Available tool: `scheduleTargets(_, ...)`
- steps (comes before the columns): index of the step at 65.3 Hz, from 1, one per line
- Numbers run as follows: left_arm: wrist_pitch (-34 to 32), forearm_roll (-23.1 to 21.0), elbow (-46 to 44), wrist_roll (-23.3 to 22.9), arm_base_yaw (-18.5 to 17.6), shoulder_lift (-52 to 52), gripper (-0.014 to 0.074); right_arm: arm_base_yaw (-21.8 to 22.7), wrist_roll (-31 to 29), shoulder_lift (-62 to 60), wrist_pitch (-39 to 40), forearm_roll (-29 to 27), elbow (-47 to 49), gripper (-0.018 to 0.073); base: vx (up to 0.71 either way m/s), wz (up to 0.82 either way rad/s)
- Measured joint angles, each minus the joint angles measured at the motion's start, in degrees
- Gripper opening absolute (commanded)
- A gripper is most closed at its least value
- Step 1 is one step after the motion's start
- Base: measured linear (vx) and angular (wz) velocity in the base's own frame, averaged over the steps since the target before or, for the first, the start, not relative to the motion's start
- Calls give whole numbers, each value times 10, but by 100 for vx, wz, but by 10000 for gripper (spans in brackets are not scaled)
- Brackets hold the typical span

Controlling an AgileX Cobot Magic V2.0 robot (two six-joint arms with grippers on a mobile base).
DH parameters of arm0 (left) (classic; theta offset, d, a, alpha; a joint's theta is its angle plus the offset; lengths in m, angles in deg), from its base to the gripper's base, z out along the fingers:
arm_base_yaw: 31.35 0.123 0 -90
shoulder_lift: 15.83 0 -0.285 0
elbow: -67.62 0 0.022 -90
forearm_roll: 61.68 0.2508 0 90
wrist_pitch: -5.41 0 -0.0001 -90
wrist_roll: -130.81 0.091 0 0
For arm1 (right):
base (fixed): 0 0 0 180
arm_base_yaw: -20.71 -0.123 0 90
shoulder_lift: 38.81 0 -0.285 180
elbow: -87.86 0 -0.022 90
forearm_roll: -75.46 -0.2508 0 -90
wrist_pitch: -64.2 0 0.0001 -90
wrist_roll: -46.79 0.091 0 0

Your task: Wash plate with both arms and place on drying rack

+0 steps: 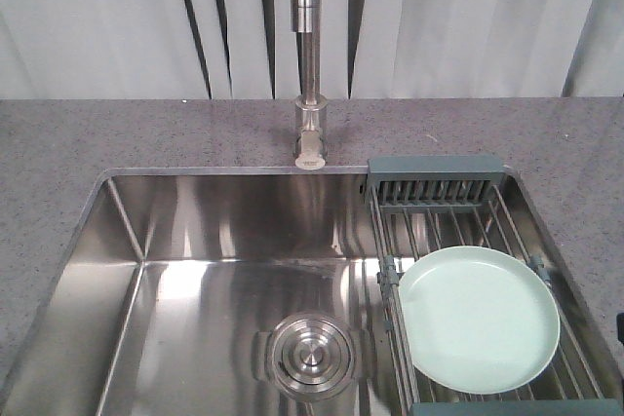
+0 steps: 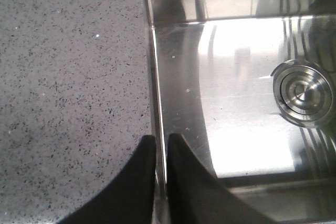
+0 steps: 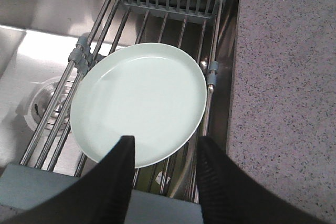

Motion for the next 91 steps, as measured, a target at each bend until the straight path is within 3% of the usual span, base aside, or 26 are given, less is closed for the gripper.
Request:
scheduleTargets(14, -21, -78, 0, 84, 0, 20, -8, 0, 0, 0, 0, 0, 0, 291, 0, 0)
scheduleTargets(34, -59, -284, 0, 291, 0, 65, -8, 0, 0, 0, 0, 0, 0, 291, 0, 0)
scheduleTargets(42, -74, -375, 0, 406, 0, 114, -8, 0, 0, 0, -1, 0, 0, 291, 0, 0)
scheduleTargets(56, -80, -573, 0, 644, 0, 205, -8, 0, 0, 0, -1, 0, 0, 291, 0, 0)
scheduleTargets(64, -50, -662, -9, 762, 0, 248, -8, 0, 0, 0, -1, 0, 0, 291, 0, 0)
scheduleTargets(65, -24, -689, -28, 797, 0, 269, -8, 0, 0, 0, -1, 0, 0, 291, 0, 0)
scheduleTargets(91, 16, -706, -153, 823, -7, 368, -8, 0, 0, 0, -1, 0, 0, 288, 0, 0)
